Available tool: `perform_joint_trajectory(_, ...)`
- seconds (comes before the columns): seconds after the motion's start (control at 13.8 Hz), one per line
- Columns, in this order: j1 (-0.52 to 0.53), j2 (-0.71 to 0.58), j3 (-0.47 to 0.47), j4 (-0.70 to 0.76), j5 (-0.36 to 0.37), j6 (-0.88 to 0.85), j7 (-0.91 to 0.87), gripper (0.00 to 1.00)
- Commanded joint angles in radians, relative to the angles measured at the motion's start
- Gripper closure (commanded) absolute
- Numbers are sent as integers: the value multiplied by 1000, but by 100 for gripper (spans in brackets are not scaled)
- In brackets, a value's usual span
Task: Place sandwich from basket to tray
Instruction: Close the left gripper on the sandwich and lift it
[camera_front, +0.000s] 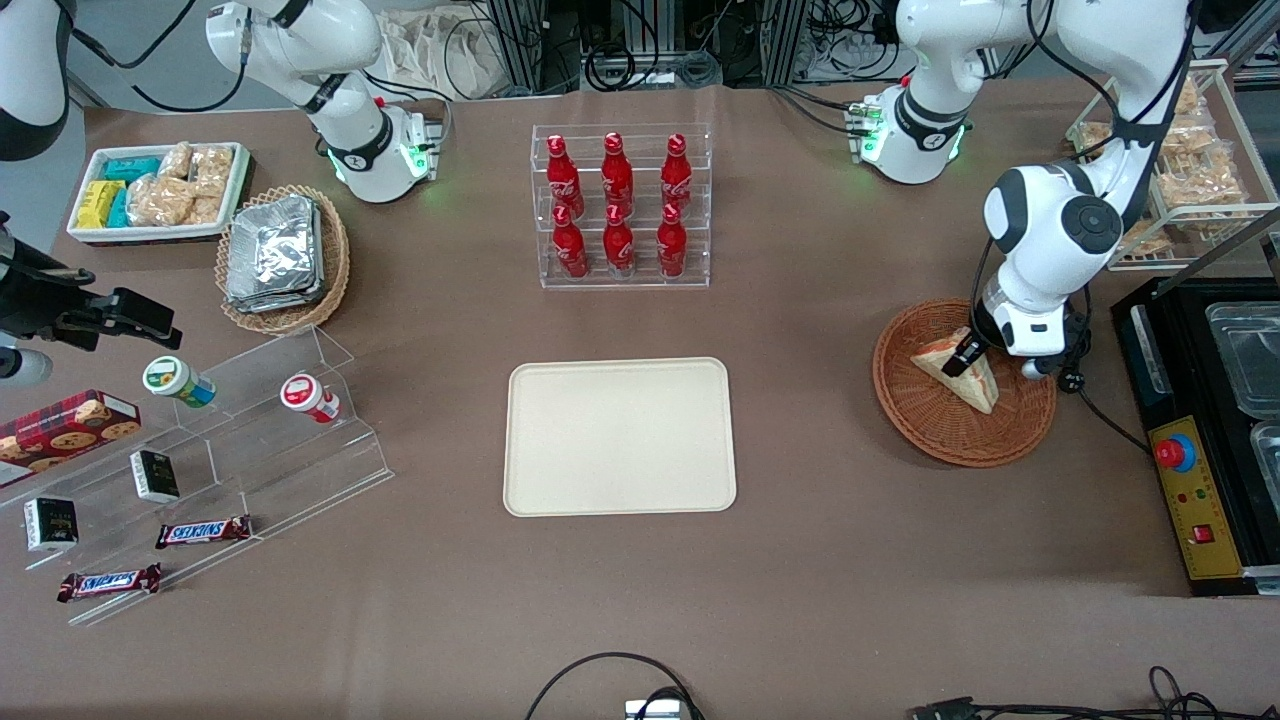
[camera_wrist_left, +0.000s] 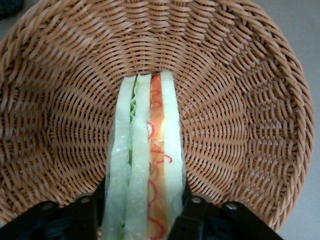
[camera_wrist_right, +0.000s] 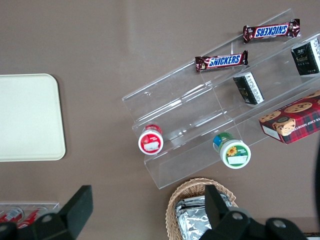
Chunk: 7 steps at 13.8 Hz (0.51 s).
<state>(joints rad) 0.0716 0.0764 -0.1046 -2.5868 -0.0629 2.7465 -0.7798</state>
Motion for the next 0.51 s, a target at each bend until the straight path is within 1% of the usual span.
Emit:
perform_joint_trajectory(0.0,-9,2,-6,-6,-12,35,-16,88)
perform_joint_trajectory(0.14,-22,-21,-7,2,-9,15,-4,88)
perform_joint_trajectory(0.29,-36,-67,-10,16,6,-52,4,88)
perform_joint_trajectory(0.43,-42,-125,-14,22,6,-115,75,88)
